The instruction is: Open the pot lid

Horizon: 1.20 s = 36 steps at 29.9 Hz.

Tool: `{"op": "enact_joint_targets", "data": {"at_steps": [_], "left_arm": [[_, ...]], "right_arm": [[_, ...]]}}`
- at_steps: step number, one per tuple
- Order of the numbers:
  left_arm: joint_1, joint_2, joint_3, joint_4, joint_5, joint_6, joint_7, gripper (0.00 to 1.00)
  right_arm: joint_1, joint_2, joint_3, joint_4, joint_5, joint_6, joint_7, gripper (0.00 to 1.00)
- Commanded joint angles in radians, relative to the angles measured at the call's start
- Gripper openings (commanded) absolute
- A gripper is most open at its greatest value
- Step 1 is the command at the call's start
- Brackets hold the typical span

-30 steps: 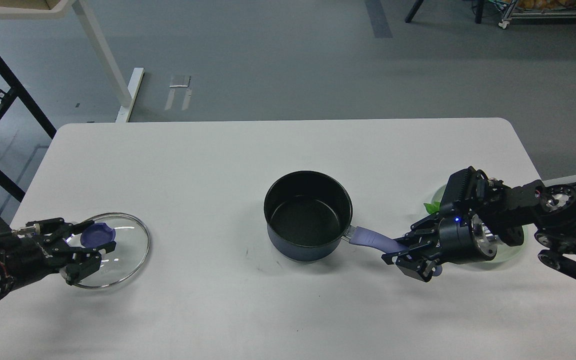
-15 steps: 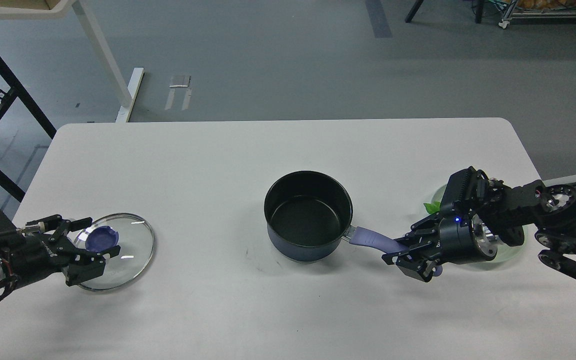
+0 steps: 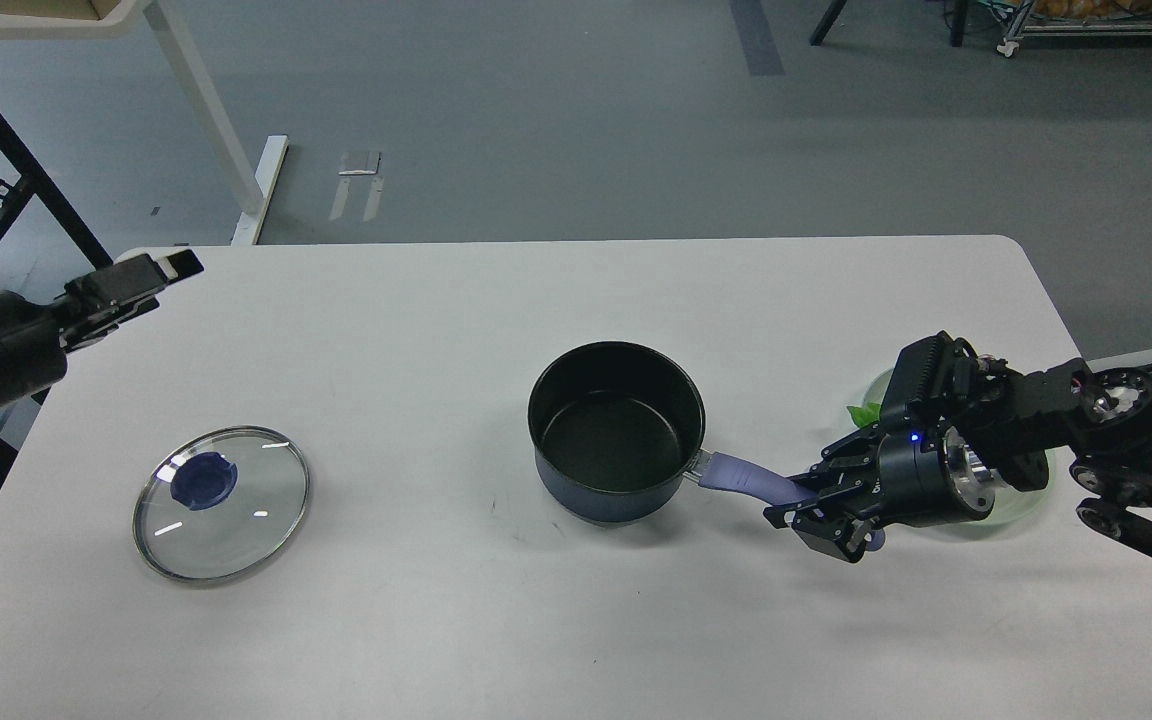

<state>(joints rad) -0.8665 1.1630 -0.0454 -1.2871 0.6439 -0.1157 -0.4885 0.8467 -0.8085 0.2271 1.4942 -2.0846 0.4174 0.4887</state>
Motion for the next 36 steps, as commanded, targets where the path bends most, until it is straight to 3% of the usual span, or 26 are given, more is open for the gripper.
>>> {"op": "enact_joint_targets", "data": {"at_steps": [1, 8, 11, 14, 18, 28, 32, 36], "left_arm": [[-0.008, -0.058, -0.004, 0.028, -0.358, -0.015, 0.000, 0.99], [0.004, -0.288, -0.054, 0.297, -0.510, -0.041, 0.000, 0.99], [0.008, -0.354, -0.085, 0.418, -0.613, -0.119, 0.000, 0.99], [0.008, -0.381, -0.088, 0.486, -0.670, -0.212, 0.000, 0.99], [0.009, -0.384, -0.088, 0.494, -0.672, -0.243, 0.000, 0.99], [0.011, -0.382, -0.090, 0.494, -0.679, -0.292, 0.005, 0.99], [0.011, -0.382, -0.090, 0.494, -0.679, -0.298, 0.007, 0.99], [0.011, -0.382, -0.090, 0.494, -0.681, -0.301, 0.007, 0.99]], "right_arm": [[0.000, 0.000, 0.000, 0.000, 0.000, 0.001, 0.000, 0.34], [-0.001, 0.000, 0.000, 0.000, 0.000, 0.000, 0.000, 0.38], [-0.001, -0.001, 0.000, 0.000, 0.000, 0.000, 0.000, 0.46], [-0.001, -0.003, 0.000, 0.000, 0.003, 0.000, 0.000, 0.69], [-0.001, -0.012, 0.009, 0.003, 0.015, 0.000, 0.000, 0.98], [0.026, -0.161, 0.100, 0.106, 0.205, -0.002, 0.000, 0.98], [0.040, -0.245, 0.176, 0.153, 0.384, -0.005, 0.000, 0.99], [0.037, -0.256, 0.268, 0.112, 0.666, -0.017, 0.000, 0.99]]}}
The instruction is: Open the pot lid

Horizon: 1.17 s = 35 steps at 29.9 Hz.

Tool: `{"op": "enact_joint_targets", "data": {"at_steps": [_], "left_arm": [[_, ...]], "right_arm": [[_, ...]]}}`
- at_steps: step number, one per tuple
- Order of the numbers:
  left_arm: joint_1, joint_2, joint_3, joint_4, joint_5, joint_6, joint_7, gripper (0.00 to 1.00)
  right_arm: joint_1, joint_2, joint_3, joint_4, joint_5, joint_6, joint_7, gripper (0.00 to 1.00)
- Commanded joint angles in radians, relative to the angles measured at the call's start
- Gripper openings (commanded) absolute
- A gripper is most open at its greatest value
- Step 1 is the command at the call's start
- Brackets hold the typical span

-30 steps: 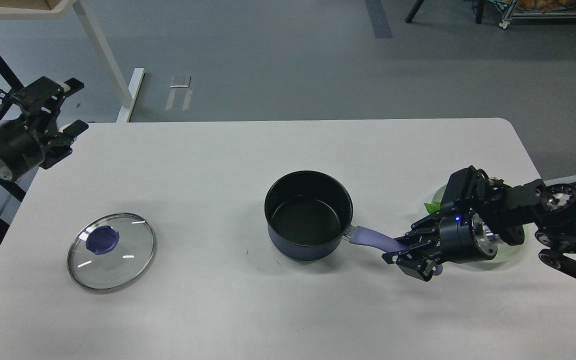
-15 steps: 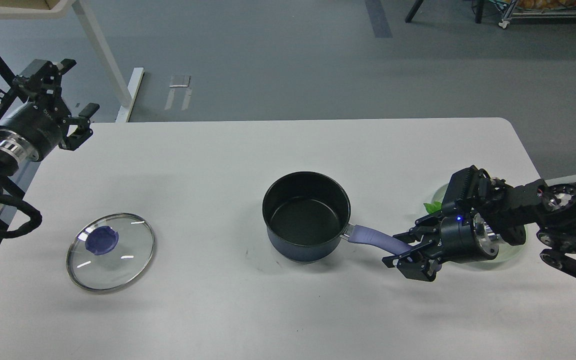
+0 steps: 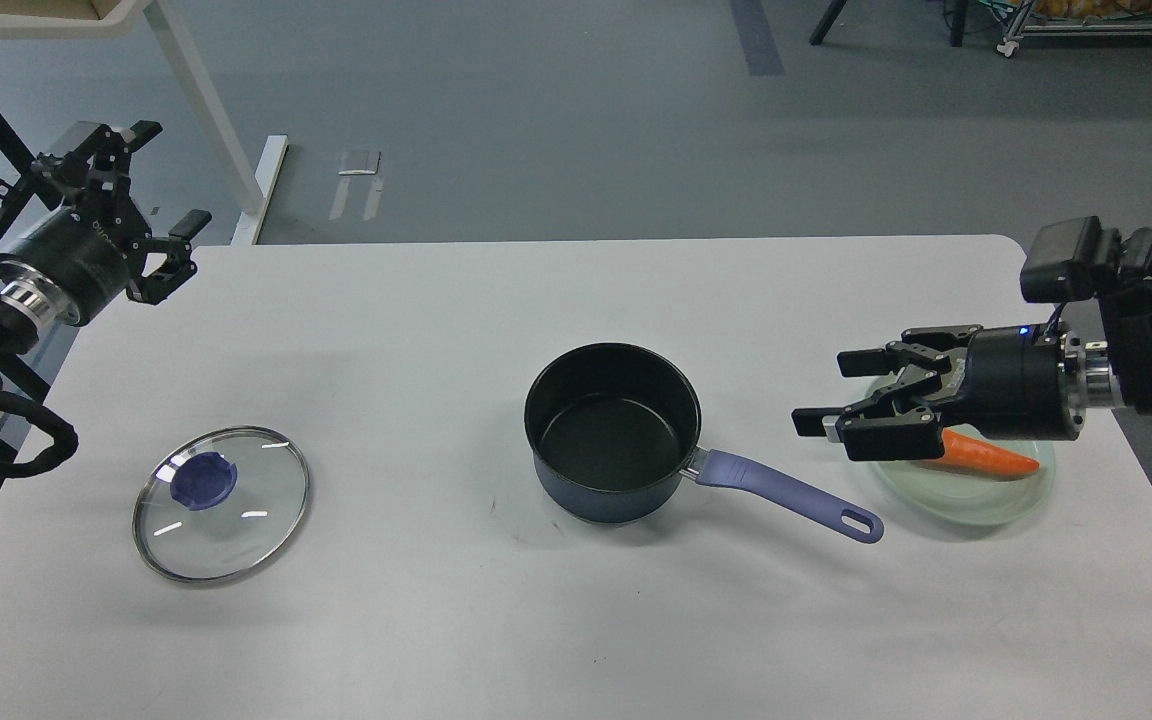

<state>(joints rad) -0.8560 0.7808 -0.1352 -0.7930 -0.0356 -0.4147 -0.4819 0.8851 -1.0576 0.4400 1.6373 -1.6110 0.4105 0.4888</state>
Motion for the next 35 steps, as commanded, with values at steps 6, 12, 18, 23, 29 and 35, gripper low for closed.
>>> {"op": "enact_joint_targets", "data": {"at_steps": [6, 12, 18, 23, 29, 35], "left_arm": [[0.020, -0.002, -0.003, -0.008, -0.003, -0.009, 0.002, 0.99], [0.048, 0.000, -0.011, -0.022, -0.058, -0.009, 0.026, 0.99], [0.052, -0.006, -0.018, -0.023, -0.064, -0.015, 0.029, 0.99], [0.089, -0.038, -0.053, -0.023, -0.084, -0.025, 0.048, 0.99], [0.149, -0.093, -0.112, -0.012, -0.089, -0.041, 0.065, 0.99], [0.181, -0.113, -0.139, -0.008, -0.089, -0.042, 0.065, 0.99]], "right_arm": [[-0.015, 0.071, 0.049, -0.187, 0.751, -0.159, 0.000, 0.99], [-0.043, 0.309, 0.065, -0.405, 1.159, -0.314, 0.000, 0.99], [-0.138, 0.522, 0.147, -0.588, 1.295, -0.329, 0.000, 0.99], [-0.256, 0.651, 0.270, -0.660, 1.295, -0.329, 0.000, 0.99], [-0.298, 0.676, 0.284, -0.657, 1.295, -0.328, 0.000, 0.99], [-0.313, 0.666, 0.290, -0.654, 1.297, -0.320, 0.000, 0.99]]}}
